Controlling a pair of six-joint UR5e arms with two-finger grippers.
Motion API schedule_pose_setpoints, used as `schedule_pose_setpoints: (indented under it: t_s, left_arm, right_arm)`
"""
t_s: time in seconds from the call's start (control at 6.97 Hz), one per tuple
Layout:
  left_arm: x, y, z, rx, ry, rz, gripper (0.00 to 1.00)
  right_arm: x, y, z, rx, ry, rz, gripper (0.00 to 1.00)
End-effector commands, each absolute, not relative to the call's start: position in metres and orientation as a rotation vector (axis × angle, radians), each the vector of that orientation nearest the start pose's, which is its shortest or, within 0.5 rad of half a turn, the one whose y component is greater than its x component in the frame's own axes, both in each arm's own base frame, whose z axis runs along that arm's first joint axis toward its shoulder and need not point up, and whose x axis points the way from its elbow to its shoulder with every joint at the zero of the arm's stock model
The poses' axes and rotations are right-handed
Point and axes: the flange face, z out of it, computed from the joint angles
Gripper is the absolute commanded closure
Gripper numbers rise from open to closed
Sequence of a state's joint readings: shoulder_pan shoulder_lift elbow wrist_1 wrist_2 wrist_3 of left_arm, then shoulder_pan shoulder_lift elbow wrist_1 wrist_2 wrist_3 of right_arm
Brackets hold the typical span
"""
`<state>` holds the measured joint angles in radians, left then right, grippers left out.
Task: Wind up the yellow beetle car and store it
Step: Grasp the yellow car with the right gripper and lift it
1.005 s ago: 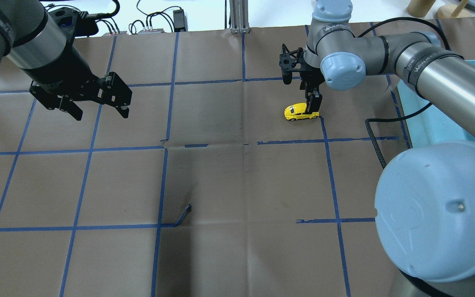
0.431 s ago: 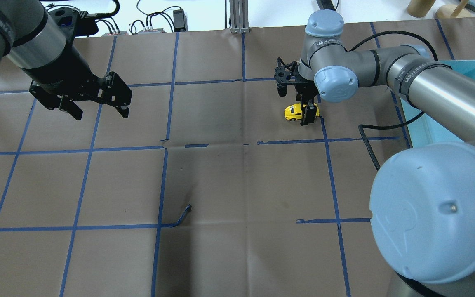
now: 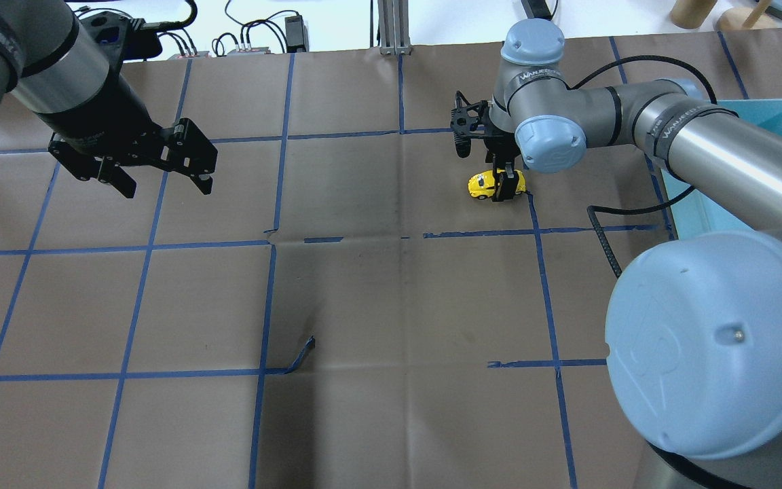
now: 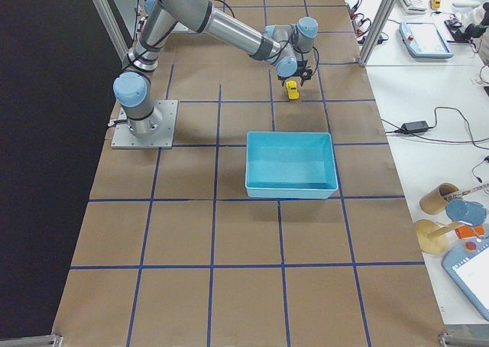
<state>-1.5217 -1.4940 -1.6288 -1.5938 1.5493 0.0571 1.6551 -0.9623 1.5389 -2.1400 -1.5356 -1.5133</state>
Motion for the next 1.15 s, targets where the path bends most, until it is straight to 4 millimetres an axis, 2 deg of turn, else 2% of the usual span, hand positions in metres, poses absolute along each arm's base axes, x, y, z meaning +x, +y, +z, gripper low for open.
schedule_pose_setpoints:
  t_s: [0.0,0.14,0.29,0.43,0.57,0.72,0.86,1.0]
  left_arm:
    - [-0.113,-0.465,0.493,0.014,3.165,0.008,0.00]
    - [-0.113,-0.465,0.493,0.014,3.163,0.008,0.00]
    - [-0.113,-0.465,0.493,0.019,3.165,0.008,0.00]
    - [-0.113,-0.465,0.493,0.019,3.165,0.008,0.00]
    - [-0.113,-0.466,0.494,0.022,3.166,0.000,0.00]
    - [-0.113,-0.466,0.493,0.027,3.166,0.000,0.00]
    - [-0.113,-0.466,0.493,0.027,3.166,0.000,0.00]
    - [-0.113,-0.466,0.493,0.029,3.165,0.000,0.00]
  right_arm:
    - [0.190,-0.660,0.201,-2.257,2.209,-0.028,0.62]
    - [0.188,-0.660,0.200,-2.267,2.215,-0.007,0.74]
    - [0.188,-0.661,0.205,-2.269,2.218,-0.009,0.76]
    - [0.187,-0.665,0.222,-2.272,2.238,-0.040,0.79]
    - [0.181,-0.667,0.264,-2.262,2.267,-0.070,0.79]
    - [0.163,-0.669,0.314,-2.233,2.300,-0.069,0.79]
    - [0.120,-0.676,0.344,-2.079,2.424,-0.054,0.79]
    - [0.073,-0.679,0.363,-1.865,2.572,-0.051,0.79]
